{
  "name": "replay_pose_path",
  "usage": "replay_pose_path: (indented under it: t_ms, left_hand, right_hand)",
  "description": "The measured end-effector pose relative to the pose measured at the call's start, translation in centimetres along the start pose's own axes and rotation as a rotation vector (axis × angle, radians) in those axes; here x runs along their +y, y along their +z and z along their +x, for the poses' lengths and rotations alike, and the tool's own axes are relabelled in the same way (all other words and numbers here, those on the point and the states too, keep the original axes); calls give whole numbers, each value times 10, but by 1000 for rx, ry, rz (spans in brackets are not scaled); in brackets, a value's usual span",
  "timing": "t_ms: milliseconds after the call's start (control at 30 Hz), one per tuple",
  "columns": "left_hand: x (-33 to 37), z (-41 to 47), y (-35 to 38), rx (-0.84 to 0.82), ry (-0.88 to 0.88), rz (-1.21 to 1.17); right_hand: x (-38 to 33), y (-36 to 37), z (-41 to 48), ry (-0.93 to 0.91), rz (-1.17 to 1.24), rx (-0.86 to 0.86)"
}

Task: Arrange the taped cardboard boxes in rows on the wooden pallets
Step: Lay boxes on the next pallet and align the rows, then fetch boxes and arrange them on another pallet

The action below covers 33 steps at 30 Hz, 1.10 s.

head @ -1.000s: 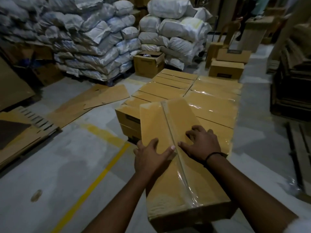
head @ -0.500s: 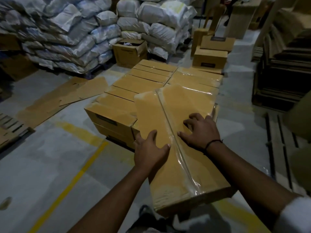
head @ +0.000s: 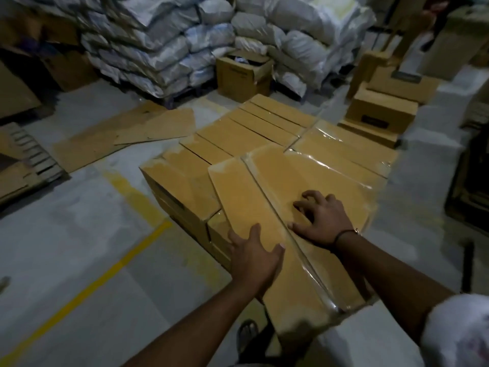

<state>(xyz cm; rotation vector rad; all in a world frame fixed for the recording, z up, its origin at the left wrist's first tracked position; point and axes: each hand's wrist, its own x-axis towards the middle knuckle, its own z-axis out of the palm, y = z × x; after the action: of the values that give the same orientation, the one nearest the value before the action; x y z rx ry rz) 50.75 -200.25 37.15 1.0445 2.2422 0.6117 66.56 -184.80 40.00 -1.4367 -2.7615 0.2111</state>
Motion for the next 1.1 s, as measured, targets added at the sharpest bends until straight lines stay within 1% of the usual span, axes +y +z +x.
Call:
replay_pose_path:
  t_ms: [100, 300, 400, 533, 633, 700, 800, 900, 1000, 1100]
  left_hand:
    - [9, 28, 13, -17, -47, 10]
    - [34, 44, 38, 14, -180, 51]
    - [34, 55, 63, 14, -252, 84]
    - [46, 44, 105, 54, -377, 40]
    - [56, 20, 149, 77, -406, 76]
    - [65, 8, 174, 93, -449, 76]
    - [82, -16, 204, 98, -527, 52]
    - [86, -38, 227, 79, -561, 44]
    - [97, -55, 237, 99, -601, 5]
    - [106, -67, 243, 142, -629, -29]
  right_hand:
    - [19, 2, 42, -74, -27, -55]
    - [53, 41, 87, -159, 61, -190]
    - [76, 62, 106, -263, 42, -246]
    - [105, 79, 127, -363, 39, -345]
    - [132, 93, 123, -511, -31, -355]
    - [152, 101, 115, -574, 16, -349]
    - [180, 107, 98, -630, 83, -369]
    - [205, 110, 77, -669, 98, -383]
    - [223, 109, 61, -707, 91, -398]
    - [235, 107, 45, -741, 71, -464]
